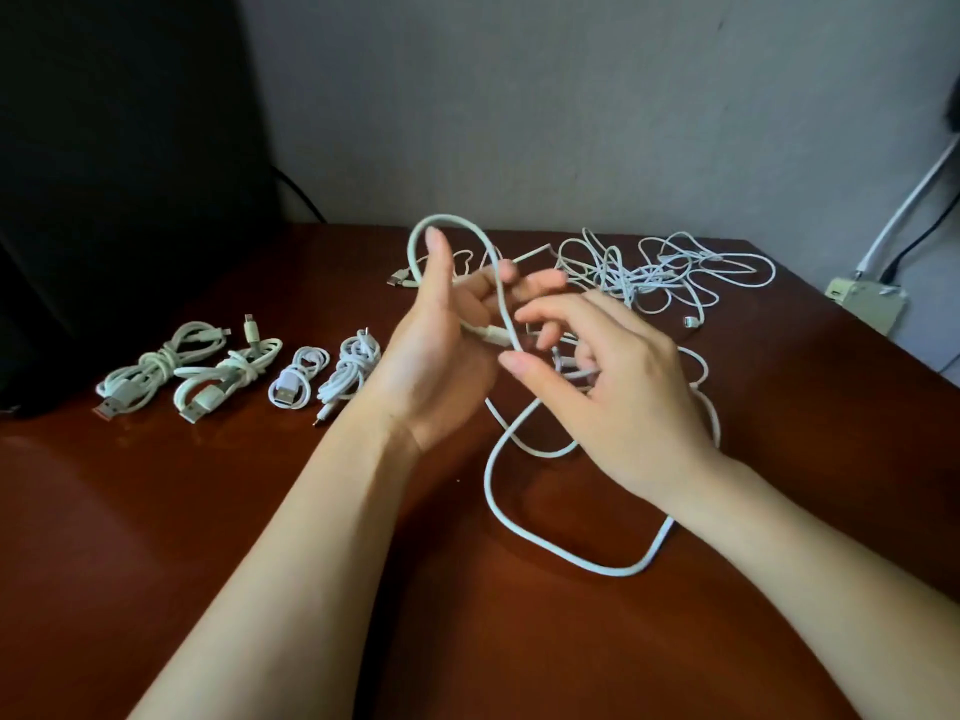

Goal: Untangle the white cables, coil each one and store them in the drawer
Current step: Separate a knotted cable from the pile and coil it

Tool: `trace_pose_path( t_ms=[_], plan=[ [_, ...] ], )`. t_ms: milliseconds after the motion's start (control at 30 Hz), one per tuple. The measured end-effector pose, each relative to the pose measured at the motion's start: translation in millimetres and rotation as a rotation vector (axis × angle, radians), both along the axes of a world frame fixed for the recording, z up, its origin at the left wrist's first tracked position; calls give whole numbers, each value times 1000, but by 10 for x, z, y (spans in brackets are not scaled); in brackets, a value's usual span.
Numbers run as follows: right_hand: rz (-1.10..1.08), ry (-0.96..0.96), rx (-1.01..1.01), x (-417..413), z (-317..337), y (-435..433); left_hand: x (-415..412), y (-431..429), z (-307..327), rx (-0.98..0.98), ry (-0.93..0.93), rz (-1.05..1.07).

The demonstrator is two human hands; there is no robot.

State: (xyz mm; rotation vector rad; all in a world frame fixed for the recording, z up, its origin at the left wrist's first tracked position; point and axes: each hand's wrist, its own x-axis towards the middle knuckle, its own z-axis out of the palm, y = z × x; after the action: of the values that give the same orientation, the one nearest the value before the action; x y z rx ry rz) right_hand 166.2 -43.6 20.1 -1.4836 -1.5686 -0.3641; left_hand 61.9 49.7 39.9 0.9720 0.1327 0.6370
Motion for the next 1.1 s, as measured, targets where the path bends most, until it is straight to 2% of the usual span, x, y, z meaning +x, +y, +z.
trace_pose_path(
  t_ms=[67, 200, 333, 433, 600, 867, 1100],
  plan=[
    [-28, -23, -22, 2, 4, 3, 1, -22, -5, 23, 66, -8],
    [-58, 44, -77, 42, 7, 11, -5, -63, 6, 16, 83, -54],
    [-61, 11, -115, 53, 2, 15, 14, -69, 16, 46, 95, -22],
    [-43, 60, -151, 28, 2, 3, 51, -69, 1, 93, 35, 84],
    [60, 193, -212, -12, 10, 8, 58, -82, 8, 97, -77, 129],
    [-8, -84, -145, 9, -49, 27, 67, 3, -47, -57, -35, 215],
    [92, -104, -228, 100, 4, 9, -55, 149, -13, -217, -166, 243]
  ],
)
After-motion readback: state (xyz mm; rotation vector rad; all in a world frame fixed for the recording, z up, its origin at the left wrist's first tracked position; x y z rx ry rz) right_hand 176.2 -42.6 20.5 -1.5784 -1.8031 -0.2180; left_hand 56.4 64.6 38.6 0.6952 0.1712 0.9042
